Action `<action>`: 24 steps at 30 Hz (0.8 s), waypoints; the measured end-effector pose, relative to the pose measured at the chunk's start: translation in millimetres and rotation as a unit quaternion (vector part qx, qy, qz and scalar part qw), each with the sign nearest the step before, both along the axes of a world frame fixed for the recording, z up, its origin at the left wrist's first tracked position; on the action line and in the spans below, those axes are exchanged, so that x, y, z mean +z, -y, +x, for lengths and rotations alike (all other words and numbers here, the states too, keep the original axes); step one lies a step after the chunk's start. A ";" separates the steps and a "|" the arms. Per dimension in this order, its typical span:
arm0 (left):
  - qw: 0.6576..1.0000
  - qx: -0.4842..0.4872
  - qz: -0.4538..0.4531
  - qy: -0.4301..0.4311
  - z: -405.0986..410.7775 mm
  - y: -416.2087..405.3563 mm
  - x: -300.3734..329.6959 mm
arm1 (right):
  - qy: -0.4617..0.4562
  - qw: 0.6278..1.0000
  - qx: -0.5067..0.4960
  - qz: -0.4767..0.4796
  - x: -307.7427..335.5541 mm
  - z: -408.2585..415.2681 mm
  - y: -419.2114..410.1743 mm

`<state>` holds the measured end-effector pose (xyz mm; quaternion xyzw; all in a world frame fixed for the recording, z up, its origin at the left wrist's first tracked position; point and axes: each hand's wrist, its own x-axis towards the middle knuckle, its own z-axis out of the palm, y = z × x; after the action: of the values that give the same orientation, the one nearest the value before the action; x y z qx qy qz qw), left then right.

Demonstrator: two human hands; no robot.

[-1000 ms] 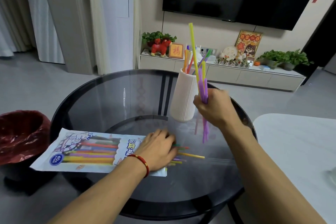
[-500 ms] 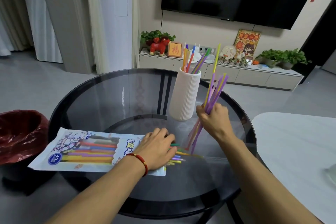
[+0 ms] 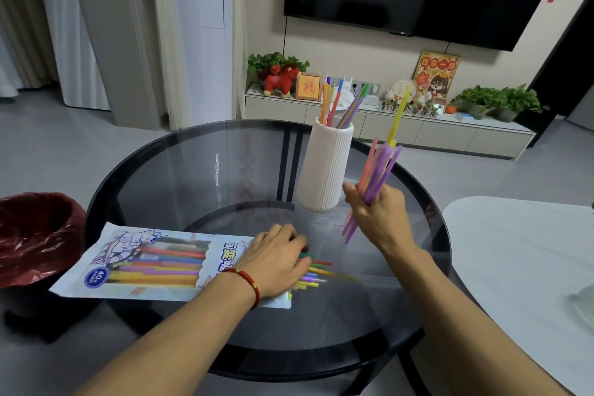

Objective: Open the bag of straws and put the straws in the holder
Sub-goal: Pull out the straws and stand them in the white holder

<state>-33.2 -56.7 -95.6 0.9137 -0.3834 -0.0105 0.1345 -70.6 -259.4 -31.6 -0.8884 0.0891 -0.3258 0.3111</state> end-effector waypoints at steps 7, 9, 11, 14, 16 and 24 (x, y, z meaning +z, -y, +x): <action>1.000 0.002 0.004 -0.008 -0.3 0.4 -0.5 | -0.062 0.997 -0.005 0.049 -9.3 4.2 -1.8; 1.000 0.001 0.006 -0.010 -0.2 0.1 -0.6 | -0.039 0.996 -0.018 0.077 -4.9 8.2 3.0; 1.000 0.001 0.005 -0.009 -0.3 0.4 -0.2 | -0.013 0.992 -0.031 0.121 4.4 12.2 7.2; 1.000 0.004 0.006 -0.008 -0.8 1.5 1.4 | -0.049 0.992 -0.015 0.117 1.5 12.0 7.4; 1.000 0.006 0.011 -0.009 -1.5 1.7 1.5 | -0.083 0.993 -0.015 0.085 -4.7 10.3 4.8; 1.000 0.009 0.023 -0.012 -3.4 2.1 2.9 | -0.105 0.990 -0.015 0.093 -22.8 13.5 -4.4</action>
<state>-36.6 -58.7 -92.7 0.9198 -0.3731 -0.0285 0.1183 -57.1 -255.0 -54.4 -0.8832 0.1645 -0.2259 0.3766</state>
